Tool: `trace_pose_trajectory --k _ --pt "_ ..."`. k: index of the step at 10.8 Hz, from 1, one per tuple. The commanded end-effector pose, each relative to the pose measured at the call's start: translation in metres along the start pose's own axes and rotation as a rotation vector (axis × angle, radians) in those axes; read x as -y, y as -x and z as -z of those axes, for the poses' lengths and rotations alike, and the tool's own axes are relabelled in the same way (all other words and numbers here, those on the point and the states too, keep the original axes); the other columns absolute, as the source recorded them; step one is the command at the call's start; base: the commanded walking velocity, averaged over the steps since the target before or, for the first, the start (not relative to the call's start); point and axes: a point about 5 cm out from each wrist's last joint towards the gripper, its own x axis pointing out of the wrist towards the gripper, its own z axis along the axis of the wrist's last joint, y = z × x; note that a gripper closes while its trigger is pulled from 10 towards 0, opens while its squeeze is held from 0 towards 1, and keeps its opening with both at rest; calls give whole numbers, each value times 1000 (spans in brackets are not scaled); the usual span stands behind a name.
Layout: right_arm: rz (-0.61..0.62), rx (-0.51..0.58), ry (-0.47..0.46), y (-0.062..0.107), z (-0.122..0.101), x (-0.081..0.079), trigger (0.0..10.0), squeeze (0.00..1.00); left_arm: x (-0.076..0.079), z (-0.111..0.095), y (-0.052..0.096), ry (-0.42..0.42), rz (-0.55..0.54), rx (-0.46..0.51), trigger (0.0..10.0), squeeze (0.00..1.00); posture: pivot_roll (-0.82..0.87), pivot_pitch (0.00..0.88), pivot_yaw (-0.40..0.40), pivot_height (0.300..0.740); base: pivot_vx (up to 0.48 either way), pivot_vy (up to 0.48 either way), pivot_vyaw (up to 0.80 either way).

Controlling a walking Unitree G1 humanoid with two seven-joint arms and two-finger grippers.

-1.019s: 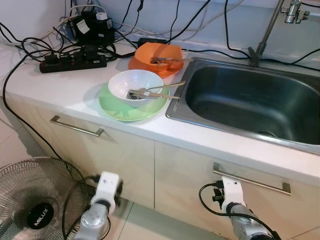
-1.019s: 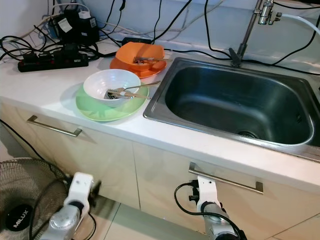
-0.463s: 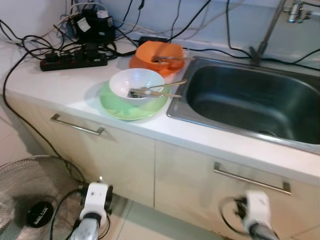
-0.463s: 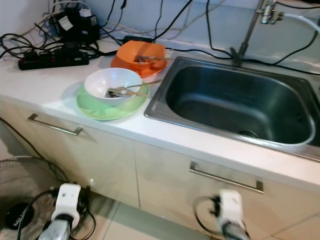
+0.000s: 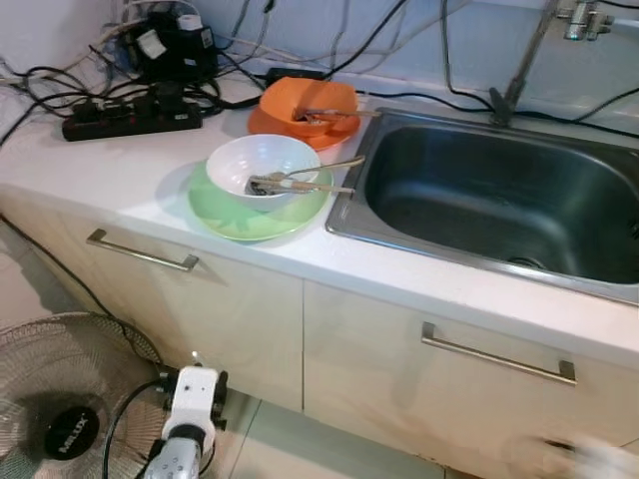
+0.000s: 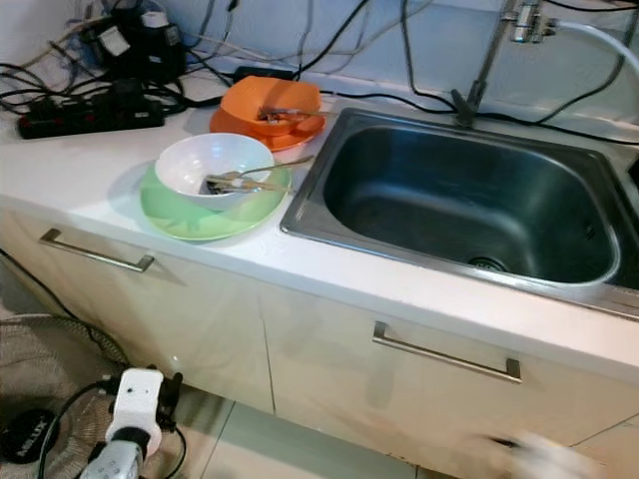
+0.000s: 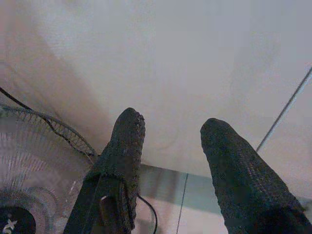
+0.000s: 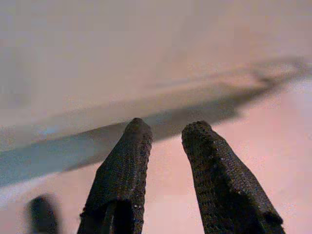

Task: Kitchen organization

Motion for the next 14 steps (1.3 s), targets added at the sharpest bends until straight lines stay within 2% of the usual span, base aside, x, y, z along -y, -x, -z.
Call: trace_pose_trajectory --k 1,2,3,4,6,7,8,9,10,11,12,13,14 --pt "67 -27 -45 0 3 9 10000 0 1 2 0 7 -9 -17 10000 0 111 51 -19 740 0 0 0" --pt "223 -2 -70 -3 -6 37 10000 0 1 1 -2 7 -6 -23 10000 0 109 48 -19 740 0 0 0" --pt "329 29 -100 -4 -16 53 10000 0 0 2 -3 6 -6 -28 10000 0 105 45 -14 740 0 0 0" --pt "374 47 -116 -4 -22 58 10000 0 0 2 -3 5 -5 -30 10000 0 107 43 -12 740 0 0 0" --pt "673 175 -149 -2 -59 90 10000 0 -2 0 -5 -5 0 -30 10000 0 110 36 -1 740 0 0 0" --pt "790 240 -167 2 -78 104 10000 0 -3 -2 -7 -10 1 -25 10000 0 112 33 2 740 0 0 0" --pt "848 287 -170 4 -91 111 10000 0 -4 -2 -8 -10 1 -23 10000 0 111 30 4 740 0 0 0" --pt "876 313 -168 6 -98 113 10000 0 -4 -3 -8 -10 2 -22 10000 0 112 30 6 740 0 0 0" --pt "948 415 -183 12 -125 119 10000 0 -4 -4 -9 -12 3 -18 10000 0 111 26 10 740 0 0 0" --pt "979 606 -205 25 -171 118 10000 0 -4 -7 -11 -16 6 -7 10000 0 109 22 13 740 0 0 0" --pt "923 718 -228 33 -197 106 10000 0 -4 -10 -12 -19 7 6 10000 0 109 21 14 740 0 0 0" --pt "787 826 -258 40 -223 80 10000 0 -4 -15 -14 -32 11 31 10000 0 110 19 14 740 0 0 0" --pt "716 872 -264 43 -233 67 10000 0 -3 -17 -15 -37 13 42 10000 0 115 20 11 740 0 0 0"
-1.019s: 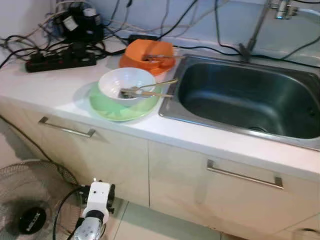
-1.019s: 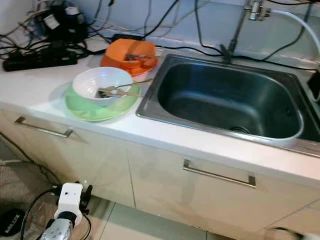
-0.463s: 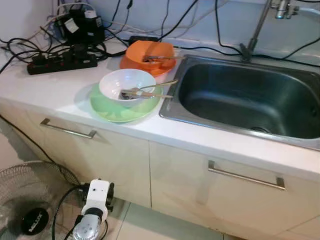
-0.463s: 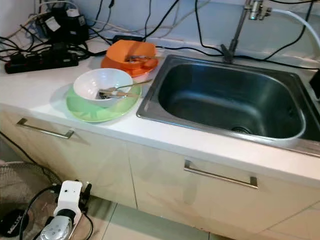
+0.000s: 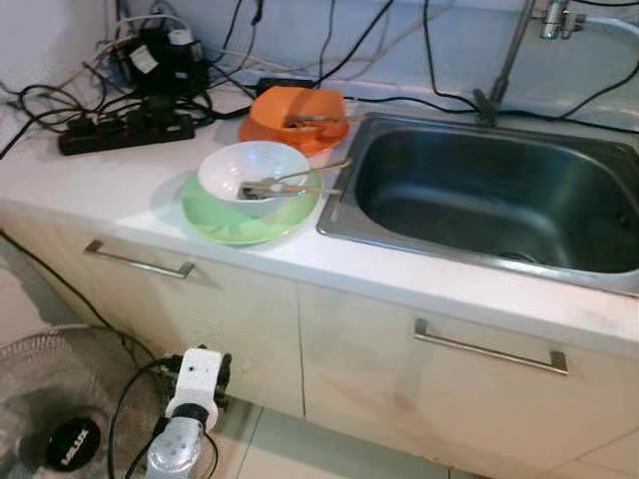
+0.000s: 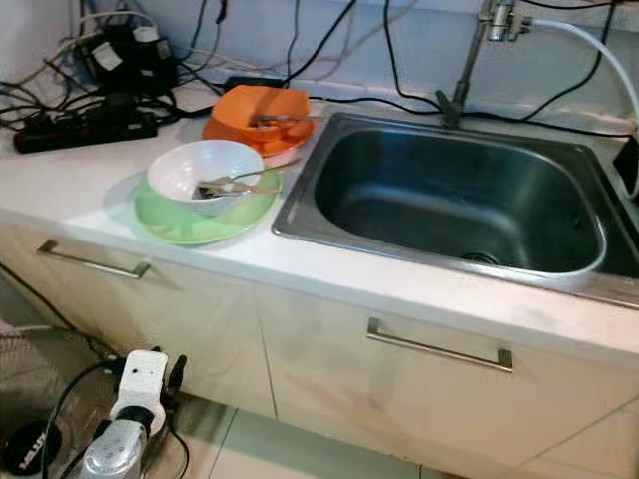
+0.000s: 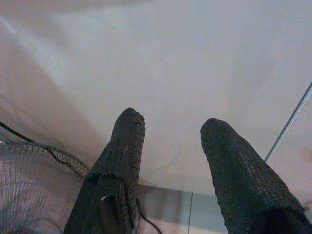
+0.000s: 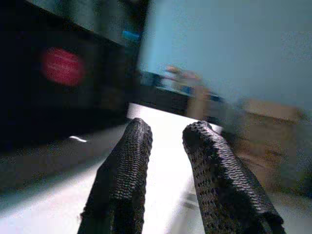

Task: Kitchen organization

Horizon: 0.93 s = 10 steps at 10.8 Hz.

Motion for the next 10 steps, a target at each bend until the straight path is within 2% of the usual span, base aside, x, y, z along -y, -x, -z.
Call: trace_pose_trajectory --k 1,2,3,4,6,7,8,9,10 --pt "-126 37 -83 12 -19 -26 10000 0 -2 -11 -5 -26 0 52 10000 0 128 20 4 740 0 0 0" --pt "-322 47 -211 38 -43 -64 10000 0 -3 -27 -10 -46 -1 128 10000 0 136 20 1 740 0 0 0" --pt "-498 43 -275 65 -57 -90 10000 0 -2 -43 -15 -66 3 197 10000 0 146 19 -6 740 0 0 0" --pt "-691 -36 -369 95 -60 -114 10000 0 2 -63 -19 -90 14 286 10000 0 147 19 -9 740 0 0 0" --pt "-803 -130 -412 118 -56 -129 10000 0 10 -92 -24 -168 74 403 10000 0 156 19 -14 740 0 0 0" --pt "-859 -143 -417 127 -59 -136 10000 0 18 -112 -26 -216 119 477 10000 0 158 19 -13 740 0 0 0" --pt "-899 -156 -433 131 -61 -142 10000 0 25 -122 -25 -236 198 528 10000 0 156 20 -12 740 0 0 0" --pt "-919 -167 -441 135 -62 -146 10000 0 33 -125 -25 -306 250 533 10000 0 155 19 -12 740 0 0 0" --pt "-946 -162 -455 140 -67 -150 10000 0 43 -141 -19 -337 291 591 10000 0 159 20 -14 740 0 0 0"
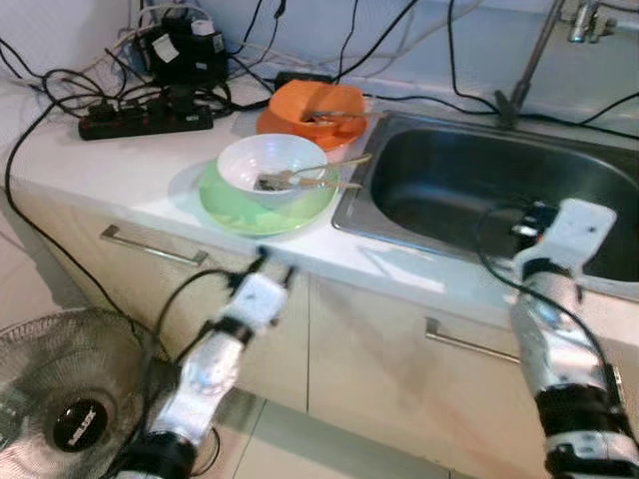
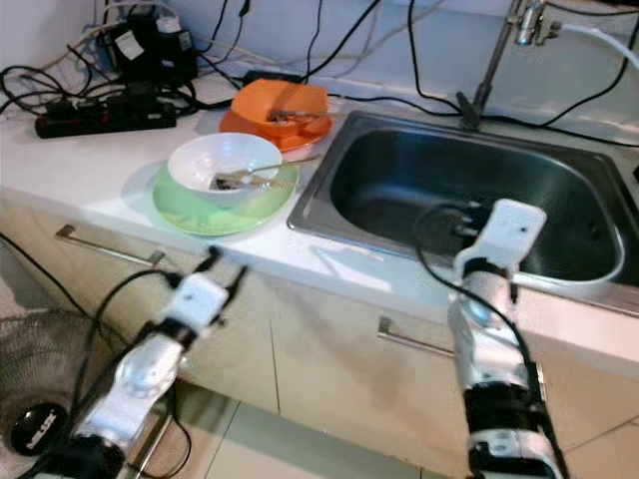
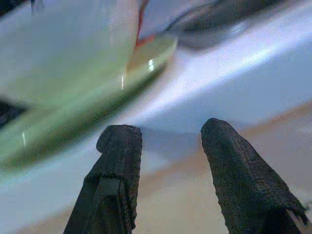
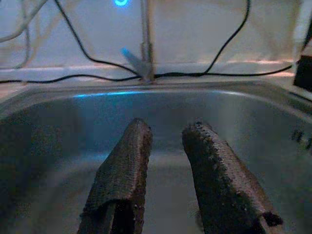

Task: Kitchen organization

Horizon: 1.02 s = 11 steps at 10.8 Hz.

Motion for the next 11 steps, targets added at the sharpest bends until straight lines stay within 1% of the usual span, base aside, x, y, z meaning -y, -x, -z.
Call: trace_pose_trajectory --k 1,2,3,5,6,7,8,9,11 --pt "-24 0 -29 -5 -5 -8 10000 0 4 -17 -5 -30 47 57 10000 0 162 19 -16 740 0 0 0" --pt "-40 -4 -53 -8 -6 -13 10000 0 6 -29 -10 -42 72 106 10000 0 162 17 -16 740 0 0 0" --pt "-96 15 -60 -11 -13 -26 10000 0 8 -47 -17 -55 97 164 10000 0 160 17 -15 740 0 0 0" --pt "-163 25 -65 -19 -22 -46 10000 0 5 -66 -25 -62 97 214 10000 0 161 24 -16 740 0 0 0" --pt "-174 27 -82 -21 -25 -52 10000 0 4 -69 -26 -68 94 219 10000 0 169 23 -21 740 0 0 0" --pt "-193 31 -91 -22 -27 -60 10000 0 2 -73 -26 -91 85 224 10000 0 178 21 -27 740 0 0 0" --pt "-201 26 -102 -20 -25 -65 10000 0 -1 -78 -25 -110 74 238 10000 0 187 17 -30 740 0 0 0" --pt "-202 20 -109 -19 -23 -67 10000 0 -4 -82 -23 -114 67 246 10000 0 188 16 -30 740 0 0 0" --pt "-203 7 -113 -17 -19 -69 10000 0 -7 -82 -14 -134 55 232 10000 0 195 12 -32 740 0 0 0"
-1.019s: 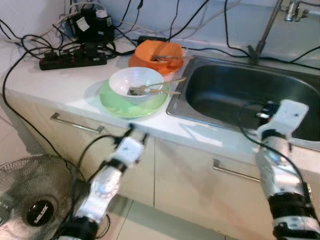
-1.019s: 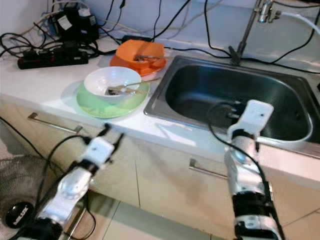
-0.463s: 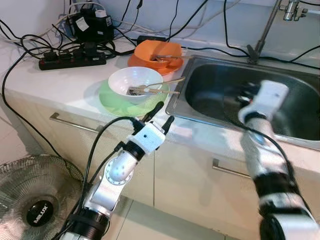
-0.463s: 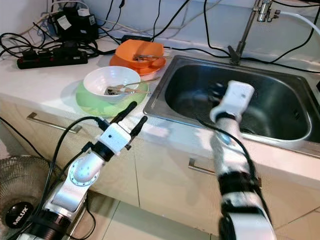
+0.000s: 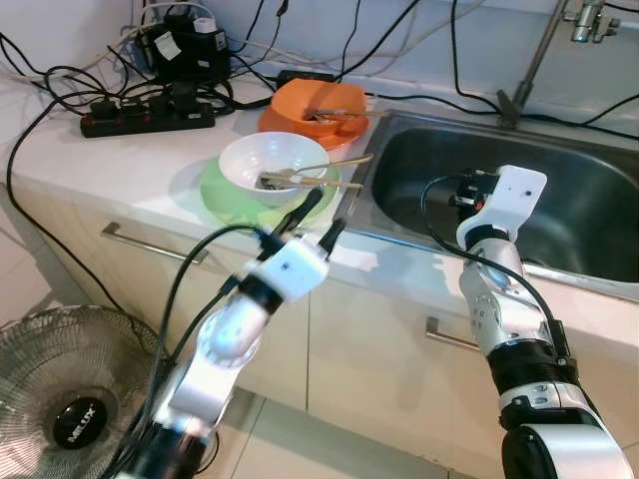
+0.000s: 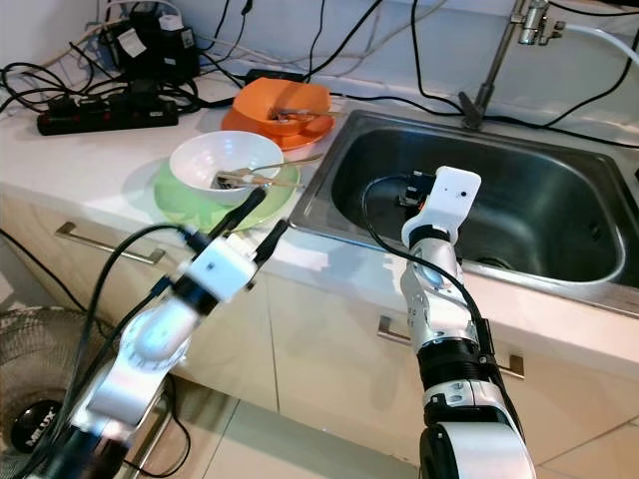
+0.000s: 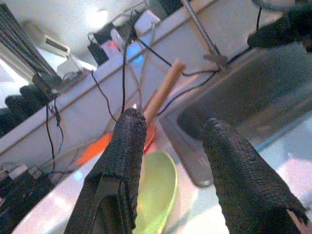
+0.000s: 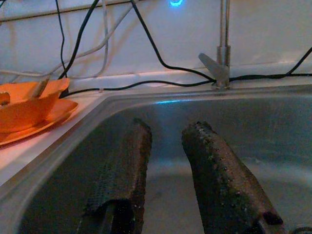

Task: Kitchen organization

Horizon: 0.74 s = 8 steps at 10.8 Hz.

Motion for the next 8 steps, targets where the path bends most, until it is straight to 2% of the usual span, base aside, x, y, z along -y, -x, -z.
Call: trace_pose_trajectory --k 1,4,6,8 --pt "-8 10 0 -2 -3 -3 10000 0 -3 -2 0 -19 4 -2 10000 0 199 6 -32 740 0 0 0" --pt "-3 10 -4 -3 -2 -4 10000 0 -6 -11 -9 -25 20 26 10000 0 200 2 -28 740 0 0 0" --pt "9 10 -7 -3 -1 -3 10000 0 0 -19 -19 -43 89 62 10000 0 196 12 -25 740 0 0 0" --pt "15 9 -13 -1 0 -3 10000 0 3 -23 -29 -62 102 76 10000 0 190 18 -22 740 0 0 0"
